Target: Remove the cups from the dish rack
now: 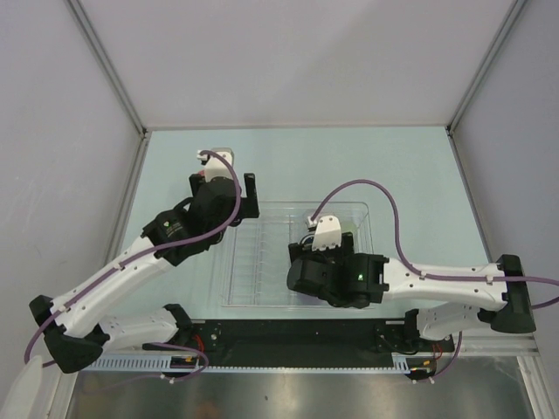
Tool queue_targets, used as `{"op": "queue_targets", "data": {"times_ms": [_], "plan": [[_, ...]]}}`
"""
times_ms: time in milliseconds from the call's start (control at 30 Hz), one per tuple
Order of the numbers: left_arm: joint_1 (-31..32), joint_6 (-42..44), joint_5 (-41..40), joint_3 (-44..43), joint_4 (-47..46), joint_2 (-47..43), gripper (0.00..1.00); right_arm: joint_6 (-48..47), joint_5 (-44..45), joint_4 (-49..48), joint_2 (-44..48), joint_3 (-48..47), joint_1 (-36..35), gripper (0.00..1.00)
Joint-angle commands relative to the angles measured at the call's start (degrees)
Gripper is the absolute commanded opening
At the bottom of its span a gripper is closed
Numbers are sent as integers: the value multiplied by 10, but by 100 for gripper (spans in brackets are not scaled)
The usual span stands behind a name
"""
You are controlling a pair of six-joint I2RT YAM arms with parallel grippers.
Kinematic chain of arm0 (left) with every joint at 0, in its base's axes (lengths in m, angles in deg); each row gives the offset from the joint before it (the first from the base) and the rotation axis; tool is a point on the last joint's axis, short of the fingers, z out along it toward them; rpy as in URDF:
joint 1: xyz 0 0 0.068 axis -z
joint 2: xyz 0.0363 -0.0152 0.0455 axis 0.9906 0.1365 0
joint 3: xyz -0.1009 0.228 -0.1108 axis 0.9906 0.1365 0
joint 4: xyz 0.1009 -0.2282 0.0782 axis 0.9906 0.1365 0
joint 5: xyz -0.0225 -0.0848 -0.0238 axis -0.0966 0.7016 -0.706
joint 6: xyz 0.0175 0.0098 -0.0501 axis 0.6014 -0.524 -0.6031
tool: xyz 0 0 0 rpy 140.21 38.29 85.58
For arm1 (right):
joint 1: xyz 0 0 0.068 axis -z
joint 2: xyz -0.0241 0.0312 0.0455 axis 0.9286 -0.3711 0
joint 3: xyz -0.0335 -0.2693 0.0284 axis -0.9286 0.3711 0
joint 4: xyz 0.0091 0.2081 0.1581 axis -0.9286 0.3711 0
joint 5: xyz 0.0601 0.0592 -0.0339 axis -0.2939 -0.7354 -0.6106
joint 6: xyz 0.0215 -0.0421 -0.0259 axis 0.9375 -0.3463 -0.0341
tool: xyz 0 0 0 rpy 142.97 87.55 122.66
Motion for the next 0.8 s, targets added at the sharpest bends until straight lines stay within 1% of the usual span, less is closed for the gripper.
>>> {"op": "queue_targets", "data": {"times_ms": [0,133,367,433,467,500,567,600,667,733,767], "plan": [[7,-17,6,14,-2,-22,95,49,3,-10,-28,10,-23,100],[8,-20,5,27,-2,-26,95,69,-1,-12,-47,21,-33,100],[11,-28,10,38,-2,-27,95,63,-17,-44,-77,39,-31,100],[10,-30,9,41,-2,-27,95,61,-21,-47,-88,37,-31,96],[10,-30,9,42,-2,-30,95,60,-24,-51,-89,38,-31,91],[10,-32,9,43,-2,-29,95,59,-25,-52,-90,40,-31,75],[10,-33,10,45,-2,-31,95,60,-25,-56,-89,41,-32,54],[11,-34,10,47,-2,-31,95,60,-24,-56,-89,40,-32,36],[11,-34,9,49,-2,-32,95,61,-21,-52,-87,38,-34,23],[11,-34,8,49,-2,-32,95,64,-19,-48,-84,35,-35,15],[11,-35,8,49,-2,-32,95,66,-16,-42,-83,34,-35,8]]}}
